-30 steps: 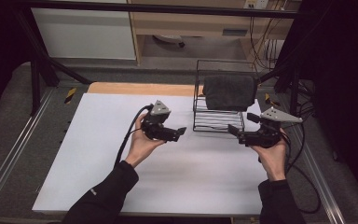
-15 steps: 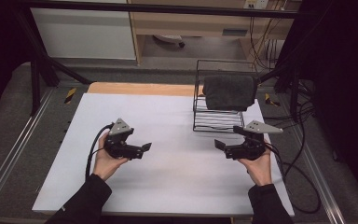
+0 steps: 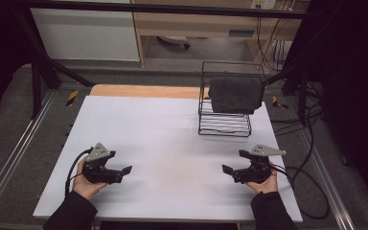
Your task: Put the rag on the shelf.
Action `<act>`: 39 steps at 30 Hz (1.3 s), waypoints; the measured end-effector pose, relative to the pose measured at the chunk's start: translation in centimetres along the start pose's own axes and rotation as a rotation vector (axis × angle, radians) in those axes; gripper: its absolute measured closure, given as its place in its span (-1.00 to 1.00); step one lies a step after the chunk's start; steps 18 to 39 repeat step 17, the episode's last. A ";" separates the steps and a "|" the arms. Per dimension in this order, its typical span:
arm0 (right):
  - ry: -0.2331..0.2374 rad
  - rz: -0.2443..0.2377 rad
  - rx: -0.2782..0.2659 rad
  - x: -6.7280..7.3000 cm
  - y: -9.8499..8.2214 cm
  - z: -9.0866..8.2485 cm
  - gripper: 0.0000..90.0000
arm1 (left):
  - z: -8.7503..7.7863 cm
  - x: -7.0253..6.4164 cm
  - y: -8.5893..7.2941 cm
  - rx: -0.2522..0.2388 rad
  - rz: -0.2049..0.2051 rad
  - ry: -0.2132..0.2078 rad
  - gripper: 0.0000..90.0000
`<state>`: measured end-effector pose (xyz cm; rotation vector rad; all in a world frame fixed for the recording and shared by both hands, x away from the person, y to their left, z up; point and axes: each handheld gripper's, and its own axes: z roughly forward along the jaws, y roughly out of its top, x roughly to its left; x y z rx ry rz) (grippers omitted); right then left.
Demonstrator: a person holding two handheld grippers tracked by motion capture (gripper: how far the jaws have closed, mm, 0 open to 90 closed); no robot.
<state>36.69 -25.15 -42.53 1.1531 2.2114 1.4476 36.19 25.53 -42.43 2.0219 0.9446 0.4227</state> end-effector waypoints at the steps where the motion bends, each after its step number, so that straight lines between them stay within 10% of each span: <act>1: 0.002 0.003 -0.003 -0.1 -0.3 -0.1 -0.99 | -0.1 0.1 -0.3 0.001 0.001 0.004 -0.77; 39: -0.001 -0.001 0.022 -0.9 -2.5 -0.6 -0.99 | 0.0 0.9 -2.3 0.042 0.002 0.035 -0.77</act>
